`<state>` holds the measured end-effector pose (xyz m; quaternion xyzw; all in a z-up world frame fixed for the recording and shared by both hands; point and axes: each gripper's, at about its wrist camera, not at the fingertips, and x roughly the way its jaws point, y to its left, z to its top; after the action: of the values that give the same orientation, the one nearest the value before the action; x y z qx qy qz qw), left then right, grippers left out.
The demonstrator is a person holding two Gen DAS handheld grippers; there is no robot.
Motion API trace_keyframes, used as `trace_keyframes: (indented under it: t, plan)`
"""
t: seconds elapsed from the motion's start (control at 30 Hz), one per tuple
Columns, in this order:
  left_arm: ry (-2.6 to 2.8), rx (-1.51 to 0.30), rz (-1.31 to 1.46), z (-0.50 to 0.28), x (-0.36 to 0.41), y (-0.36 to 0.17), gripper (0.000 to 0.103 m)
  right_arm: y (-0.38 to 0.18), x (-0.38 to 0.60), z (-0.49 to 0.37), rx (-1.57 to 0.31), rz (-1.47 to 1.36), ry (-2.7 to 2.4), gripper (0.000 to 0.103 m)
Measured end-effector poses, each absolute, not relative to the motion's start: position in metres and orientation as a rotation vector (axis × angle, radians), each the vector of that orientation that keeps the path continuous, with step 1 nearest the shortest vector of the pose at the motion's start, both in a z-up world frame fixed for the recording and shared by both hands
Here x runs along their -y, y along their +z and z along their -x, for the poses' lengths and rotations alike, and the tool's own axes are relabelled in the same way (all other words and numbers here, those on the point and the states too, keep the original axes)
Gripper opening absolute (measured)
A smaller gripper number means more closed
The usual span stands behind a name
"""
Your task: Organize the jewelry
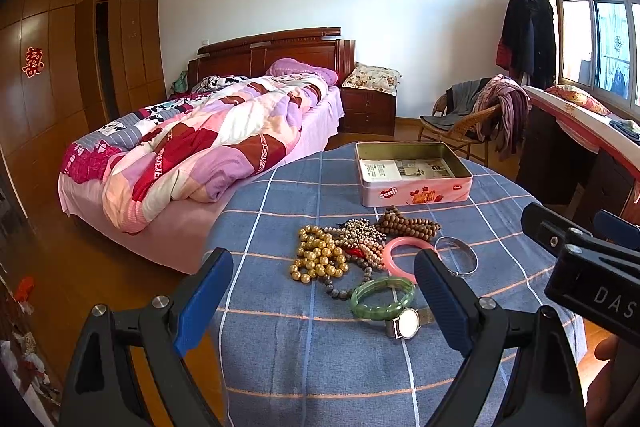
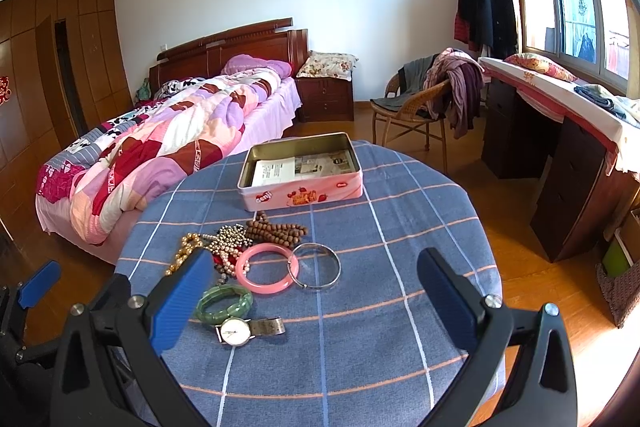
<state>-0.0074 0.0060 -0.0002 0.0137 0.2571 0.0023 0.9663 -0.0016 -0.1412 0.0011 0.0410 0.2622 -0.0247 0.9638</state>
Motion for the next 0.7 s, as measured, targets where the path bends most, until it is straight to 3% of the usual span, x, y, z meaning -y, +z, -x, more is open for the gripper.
trace_keyframes:
  t: [0.7]
  plan:
    - [0.006, -0.523, -0.026, 0.0076, -0.0069, 0.0012, 0.092, -0.0004, 0.1406, 0.0004, -0.541, -0.086, -0.049, 0.103]
